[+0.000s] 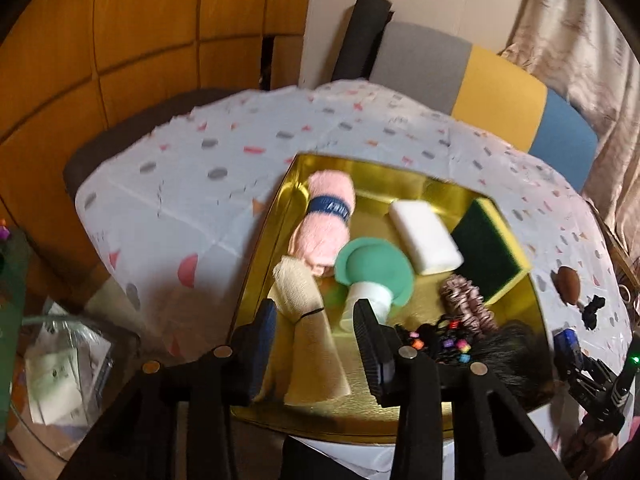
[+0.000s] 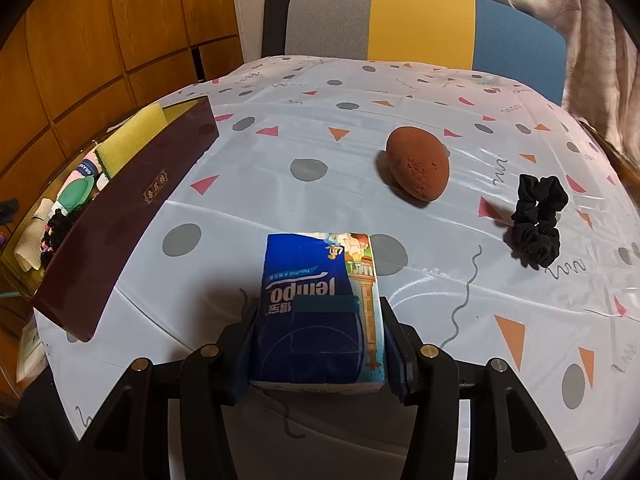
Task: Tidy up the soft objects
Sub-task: 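Lower the beige loofah into the gold tray and open the left tool while the right tool holds the tissues, then carry the Tempo tissue pack into the gold tray and release it with the right tool, then move the right tool to the black scrunchie while the left tool approaches the brown sponge, then grasp the brown egg sponge with the left tool while the right tool grasps the black scrunchie, then lower the brown sponge into the gold tray and open the left tool while the right tool holds the scrunchie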
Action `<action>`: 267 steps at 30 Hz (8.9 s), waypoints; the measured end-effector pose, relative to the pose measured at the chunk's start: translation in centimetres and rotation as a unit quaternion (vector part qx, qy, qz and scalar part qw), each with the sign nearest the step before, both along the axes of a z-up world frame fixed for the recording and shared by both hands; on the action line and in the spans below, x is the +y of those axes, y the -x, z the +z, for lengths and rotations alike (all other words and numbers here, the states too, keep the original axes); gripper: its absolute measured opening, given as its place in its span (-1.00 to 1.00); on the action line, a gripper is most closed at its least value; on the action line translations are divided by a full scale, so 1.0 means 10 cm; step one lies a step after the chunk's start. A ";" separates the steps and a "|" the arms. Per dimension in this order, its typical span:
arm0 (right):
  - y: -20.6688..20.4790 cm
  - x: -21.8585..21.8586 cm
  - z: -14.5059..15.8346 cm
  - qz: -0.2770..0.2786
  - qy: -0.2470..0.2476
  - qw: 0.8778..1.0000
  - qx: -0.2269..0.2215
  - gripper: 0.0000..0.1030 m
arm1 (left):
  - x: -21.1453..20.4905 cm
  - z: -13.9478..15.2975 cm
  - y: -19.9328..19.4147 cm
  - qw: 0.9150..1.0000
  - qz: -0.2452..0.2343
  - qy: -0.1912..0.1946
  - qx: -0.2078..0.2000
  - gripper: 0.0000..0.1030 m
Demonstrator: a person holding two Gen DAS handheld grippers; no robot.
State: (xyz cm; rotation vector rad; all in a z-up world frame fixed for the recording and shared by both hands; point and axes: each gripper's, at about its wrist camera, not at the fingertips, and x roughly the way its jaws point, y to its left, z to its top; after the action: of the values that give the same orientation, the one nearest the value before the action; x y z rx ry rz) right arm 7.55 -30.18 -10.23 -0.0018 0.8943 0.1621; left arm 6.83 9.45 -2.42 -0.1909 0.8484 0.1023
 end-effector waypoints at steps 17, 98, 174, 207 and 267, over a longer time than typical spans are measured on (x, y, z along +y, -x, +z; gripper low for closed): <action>-0.01 0.05 0.06 -0.036 0.015 0.999 0.027 0.01 | -0.20 0.23 0.24 0.999 -0.043 0.004 -0.031 -0.21; -0.06 1.02 1.00 0.054 -0.006 0.997 -0.054 0.47 | -0.32 0.32 0.37 0.997 -0.073 -0.018 -0.036 -0.21; 0.15 -1.96 0.61 -0.338 -0.127 0.932 0.013 0.66 | -3.40 -0.13 -0.91 0.940 -0.315 0.090 0.098 -0.21; 0.08 -1.93 0.52 -0.326 -0.140 0.934 0.035 0.68 | -3.53 -0.43 -0.81 0.927 -0.357 0.096 0.064 -0.29; -0.38 -1.03 -0.03 -0.140 -0.038 0.989 0.030 -0.71 | -2.86 0.18 0.21 0.928 -0.369 0.045 -0.015 -0.30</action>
State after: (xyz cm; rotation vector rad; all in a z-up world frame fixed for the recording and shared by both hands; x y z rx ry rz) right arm 11.33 -40.45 -10.49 0.1998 0.9379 -0.0667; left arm 4.77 -19.19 -0.65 0.0517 0.8469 -0.6463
